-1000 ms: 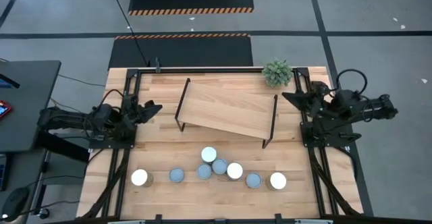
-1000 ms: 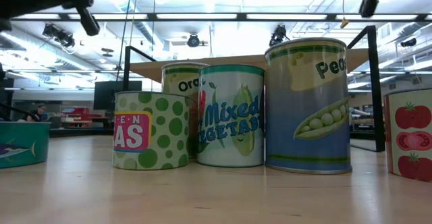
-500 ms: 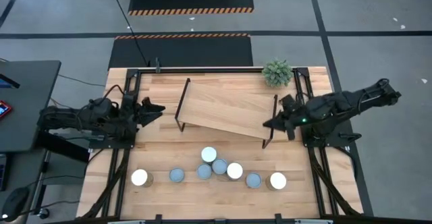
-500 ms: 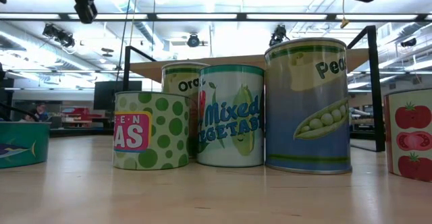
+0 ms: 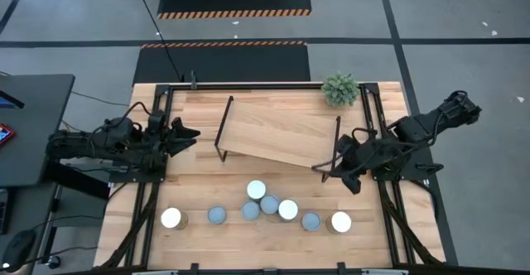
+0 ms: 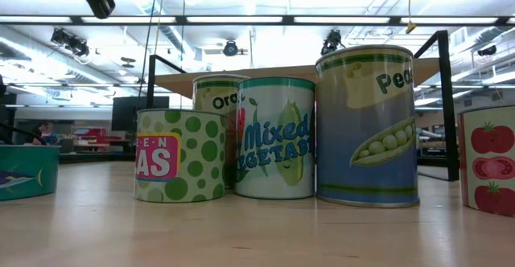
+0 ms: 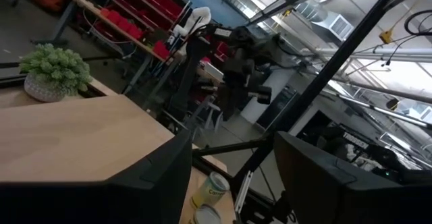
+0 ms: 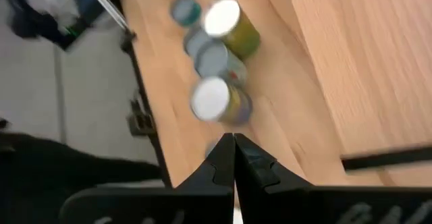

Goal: Pick and place cans onto a shelf
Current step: Put the canned carrots on the shelf

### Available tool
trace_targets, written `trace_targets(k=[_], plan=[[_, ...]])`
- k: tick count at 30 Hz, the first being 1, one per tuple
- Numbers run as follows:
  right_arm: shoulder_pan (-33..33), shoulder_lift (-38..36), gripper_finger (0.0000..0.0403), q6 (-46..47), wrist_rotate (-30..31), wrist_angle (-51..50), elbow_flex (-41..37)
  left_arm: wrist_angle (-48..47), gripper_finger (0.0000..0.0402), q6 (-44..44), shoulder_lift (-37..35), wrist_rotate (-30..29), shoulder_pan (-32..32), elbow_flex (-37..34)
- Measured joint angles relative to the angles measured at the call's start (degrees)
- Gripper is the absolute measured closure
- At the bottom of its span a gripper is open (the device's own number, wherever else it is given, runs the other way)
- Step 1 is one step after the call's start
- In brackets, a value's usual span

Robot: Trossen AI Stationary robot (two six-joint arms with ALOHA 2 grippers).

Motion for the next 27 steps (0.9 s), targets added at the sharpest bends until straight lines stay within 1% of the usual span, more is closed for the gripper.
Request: trace_targets(k=[5,8,11,13,16,18,20,24,27], plan=[[4.2,5.4,0.0398,0.1,0.0,-12.5,4.7,0.0,0.0184,-0.1,0.0,0.0,0.0,0.0],[6.1,7.4,0.0394,-0.5,-1.2,-17.8,4.8,-0.2,0.0184,-0.1,0.0,0.0,0.0,0.0],[7.3,9.3,0.0386,-0.9,-3.7,-23.3,4.8,-0.5,0.0184,-0.4,0.0,0.0,0.0,0.0],[8.1,10.6,0.038,-2.2,-5.1,-26.6,4.8,-0.7,0.0184,-1.0,0.0,0.0,0.0,0.0],[9.6,12.7,0.0365,-5.0,-5.4,-29.9,4.8,-1.7,0.0184,-0.9,0.0,0.0,0.0,0.0],[10.3,13.9,0.0344,-8.4,-6.2,-29.8,4.8,-2.7,0.0184,-1.0,0.0,0.0,0.0,0.0],[10.9,15.0,0.0311,-12.0,-7.6,-28.4,4.8,-3.4,0.0184,-1.2,0.0,0.0,0.0,0.0],[11.7,17.2,0.0221,-14.6,-8.9,-23.2,4.8,-3.9,0.0184,-1.6,0.0,0.0,0.0,0.0],[12.3,19.2,0.0145,-13.5,-9.0,-19.8,4.8,-3.9,0.0184,-1.6,0.0,0.0,0.0,0.0]])
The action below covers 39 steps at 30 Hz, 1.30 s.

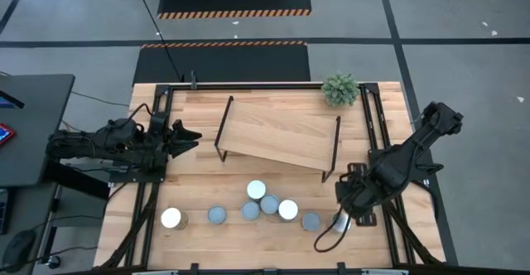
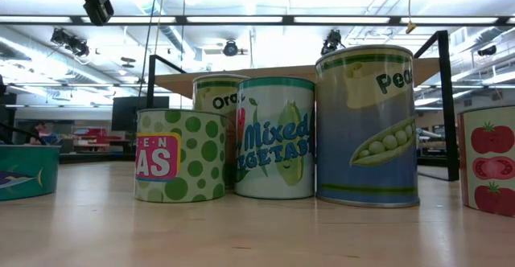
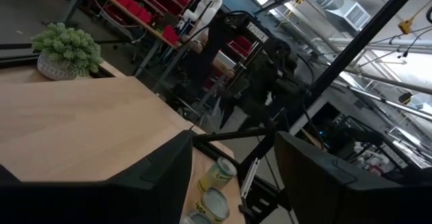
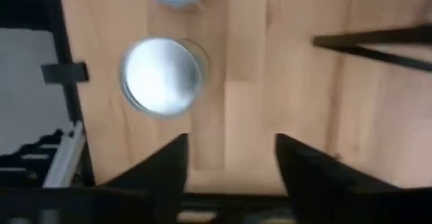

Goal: Pick and place cans onto a shelf
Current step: Put the canned carrots on the shelf

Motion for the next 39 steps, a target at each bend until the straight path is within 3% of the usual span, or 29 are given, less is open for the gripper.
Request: trace_targets(k=[6,10,15,26,39], plan=[[-0.4,4.2,0.0021,22.0,-3.2,1.6,0.0,0.0,0.0184,-1.5,0.0,0.0,0.0,0.0],[-0.5,5.6,0.0015,35.5,-5.0,6.6,0.0,0.0,0.0184,-1.5,0.0,0.0,0.0,0.0],[-0.1,7.0,0.0007,45.4,-3.8,9.8,0.0,0.0,0.0184,-1.5,0.0,0.0,0.0,0.0],[0.5,14.0,0.0004,49.9,-5.3,10.3,-0.2,-0.4,0.0184,-1.5,0.0,1.2,0.0,0.0],[1.0,15.7,0.0003,53.4,-4.4,11.2,-0.2,-0.8,0.0185,-3.0,0.0,4.3,0.0,0.0]])
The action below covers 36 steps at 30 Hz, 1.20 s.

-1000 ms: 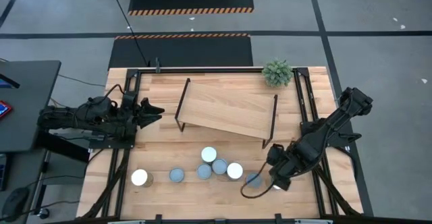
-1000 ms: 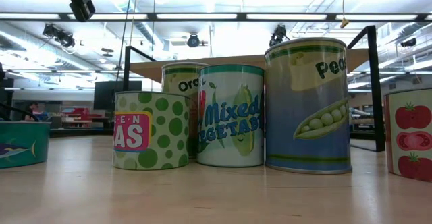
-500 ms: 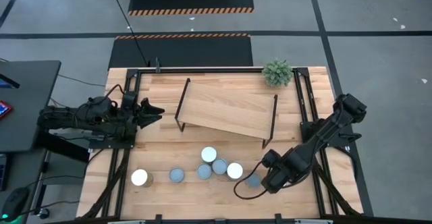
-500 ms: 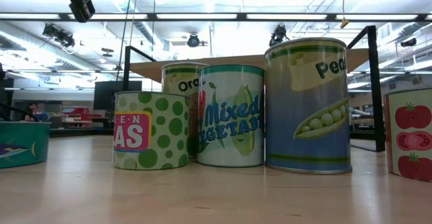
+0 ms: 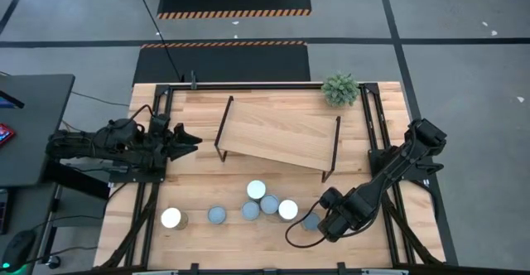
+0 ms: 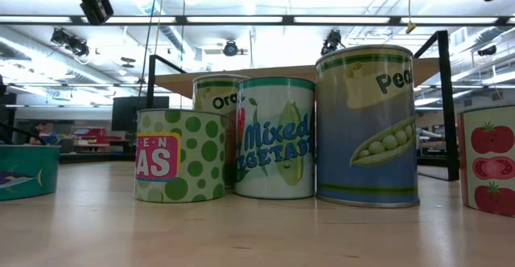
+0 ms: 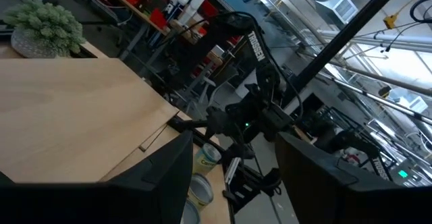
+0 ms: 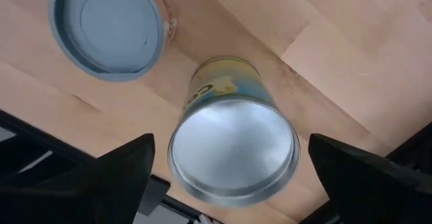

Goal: Pick and place cans onto a shelf
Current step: Put the canned carrots on the shelf

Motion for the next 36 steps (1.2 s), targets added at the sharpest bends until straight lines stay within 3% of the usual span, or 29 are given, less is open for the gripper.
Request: trace_targets(k=[10,19,23,31,36], plan=[[0.6,3.2,0.0009,-0.3,-0.4,0.6,0.0,-1.2,0.0185,0.1,0.0,0.0,0.0,0.0],[1.0,5.0,0.0081,-2.2,1.7,0.6,0.1,-1.8,0.0184,0.2,0.0,0.0,0.0,0.0],[1.2,4.8,0.0086,-4.7,2.3,1.2,-0.6,-2.1,0.0184,0.2,0.0,0.0,0.0,0.0],[0.9,1.4,0.0082,-18.6,2.3,-0.4,-1.4,-2.4,0.0184,0.1,0.0,0.0,0.0,0.0],[-1.1,-4.2,0.0081,-30.9,0.1,-3.3,2.8,-2.4,0.0184,0.1,0.0,0.0,0.0,0.0]])
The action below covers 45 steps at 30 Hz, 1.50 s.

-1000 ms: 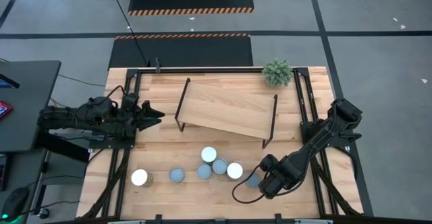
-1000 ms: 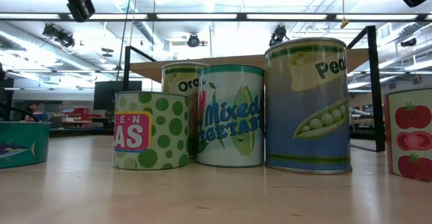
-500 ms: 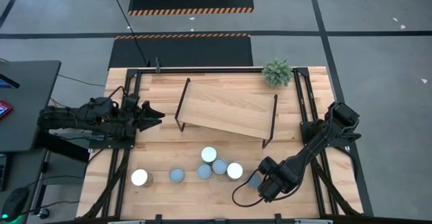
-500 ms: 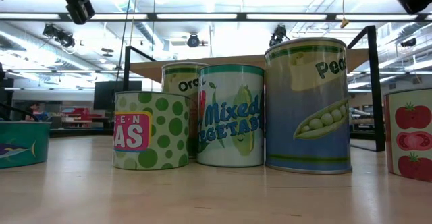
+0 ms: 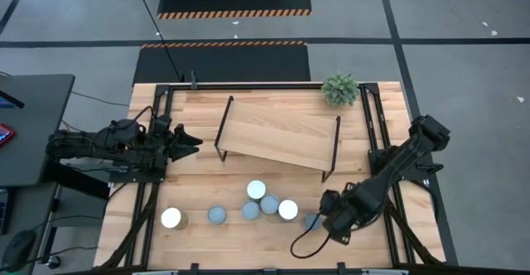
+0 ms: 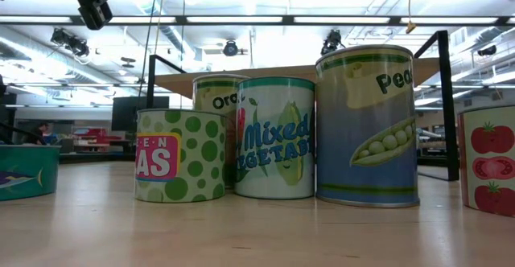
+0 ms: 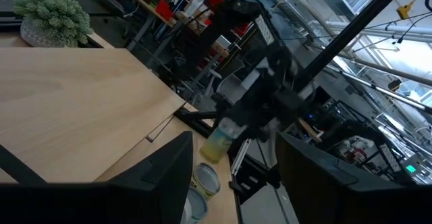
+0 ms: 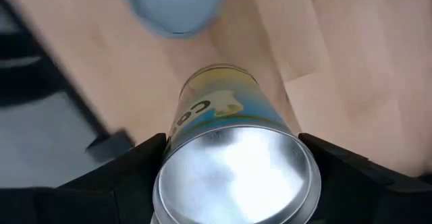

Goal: Pick and place cans onto a shelf
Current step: Put the canned carrots on the shelf

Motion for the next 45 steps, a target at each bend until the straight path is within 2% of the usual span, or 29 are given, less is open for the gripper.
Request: trace_targets(k=[7,16,20,33,41,45], plan=[[-5.0,-0.9,0.0081,-16.8,3.6,-15.1,14.5,0.0,0.0184,0.0,0.0,-0.2,0.0,0.0],[-15.1,-0.9,0.0081,-35.3,8.2,-21.5,25.8,0.0,0.0184,1.1,0.0,-0.5,0.0,0.0],[-20.1,-0.9,0.0081,-42.8,8.0,-21.6,27.1,0.0,0.0184,1.1,0.0,-1.0,0.0,0.0],[-42.0,-0.9,0.0081,-66.6,8.5,-21.6,27.2,0.0,0.0184,0.9,0.0,-6.0,0.0,0.0],[-52.3,-0.9,0.0081,-77.5,9.1,-21.6,27.2,0.0,0.0184,0.9,0.0,-6.6,0.0,0.0],[-55.3,-0.9,0.0081,-79.2,8.0,-21.6,26.7,0.0,0.0184,0.9,0.0,-6.6,0.0,0.0]])
